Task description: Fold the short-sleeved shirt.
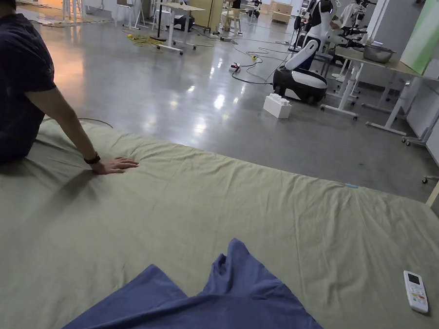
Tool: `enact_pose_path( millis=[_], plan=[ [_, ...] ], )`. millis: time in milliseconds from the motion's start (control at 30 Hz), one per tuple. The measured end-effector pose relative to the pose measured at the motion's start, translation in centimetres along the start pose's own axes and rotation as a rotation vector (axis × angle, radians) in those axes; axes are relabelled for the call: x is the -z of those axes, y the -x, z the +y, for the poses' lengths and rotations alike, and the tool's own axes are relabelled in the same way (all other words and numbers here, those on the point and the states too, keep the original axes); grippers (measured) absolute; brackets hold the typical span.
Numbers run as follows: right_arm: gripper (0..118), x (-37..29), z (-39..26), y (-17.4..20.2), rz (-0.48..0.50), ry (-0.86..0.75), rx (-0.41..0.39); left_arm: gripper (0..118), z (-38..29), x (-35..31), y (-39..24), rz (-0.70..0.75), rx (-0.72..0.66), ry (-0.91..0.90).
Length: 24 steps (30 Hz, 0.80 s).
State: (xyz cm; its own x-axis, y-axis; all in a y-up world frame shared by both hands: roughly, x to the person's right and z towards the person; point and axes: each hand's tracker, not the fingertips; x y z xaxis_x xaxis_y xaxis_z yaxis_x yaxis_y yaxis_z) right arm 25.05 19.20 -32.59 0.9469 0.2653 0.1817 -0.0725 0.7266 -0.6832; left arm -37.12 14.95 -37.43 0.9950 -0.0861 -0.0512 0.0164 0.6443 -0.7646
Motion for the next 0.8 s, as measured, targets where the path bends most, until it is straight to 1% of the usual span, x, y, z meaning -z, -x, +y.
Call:
enact_pose_path(
  millis=[33, 133, 200, 367, 500, 533, 567, 600, 667, 700, 733, 767, 800],
  plan=[
    [72, -0.4, 0.3, 0.2, -0.009, -0.018, -0.011, 66, 0.1, -0.5, 0.0, 0.002, -0.008, -0.033],
    [75, -1.4, 1.1, 1.1, -0.037, -0.074, -0.022, 67, 0.6, -1.5, 0.1, -0.015, -0.053, -0.13],
    [81, -2.1, 2.0, 1.9, -0.021, -0.137, -0.016, 67, 1.5, -2.4, -0.6, -0.05, -0.059, -0.193],
    [82, -4.4, 4.6, 4.6, 0.06, -0.299, 0.049, 67, 4.0, -4.4, -4.4, -0.074, -0.032, -0.361],
    [79, -5.9, 6.1, 6.8, 0.081, -0.426, 0.092, 66, 5.8, -6.3, -8.2, -0.109, -0.048, -0.485],
    [76, -6.3, 6.4, 7.4, 0.077, -0.463, 0.102, 63, 6.2, -6.9, -9.3, -0.109, -0.043, -0.522],
    [72, -6.7, 6.7, 7.8, 0.076, -0.504, 0.094, 59, 6.5, -7.4, -10.1, -0.104, -0.038, -0.553],
    [65, -7.1, 6.9, 8.1, 0.074, -0.531, 0.094, 50, 6.8, -7.7, -10.9, -0.102, -0.028, -0.58],
    [34, -7.6, 7.5, 8.9, 0.062, -0.585, 0.084, 20, 7.2, -8.5, -12.4, -0.093, -0.009, -0.632],
    [20, -7.7, 7.5, 9.1, 0.068, -0.573, 0.103, 14, 7.3, -8.7, -12.9, -0.091, -0.01, -0.647],
    [14, -7.8, 7.6, 9.2, 0.061, -0.589, 0.105, 12, 7.4, -9.0, -13.4, -0.086, -0.006, -0.66],
    [13, -7.7, 7.6, 9.3, 0.063, -0.594, 0.121, 5, 7.6, -9.3, -14.0, -0.07, -0.002, -0.674],
    [10, -7.7, 7.6, 9.3, 0.056, -0.602, 0.132, 5, 7.7, -9.4, -14.3, -0.073, 0.002, -0.683]
  ],
)
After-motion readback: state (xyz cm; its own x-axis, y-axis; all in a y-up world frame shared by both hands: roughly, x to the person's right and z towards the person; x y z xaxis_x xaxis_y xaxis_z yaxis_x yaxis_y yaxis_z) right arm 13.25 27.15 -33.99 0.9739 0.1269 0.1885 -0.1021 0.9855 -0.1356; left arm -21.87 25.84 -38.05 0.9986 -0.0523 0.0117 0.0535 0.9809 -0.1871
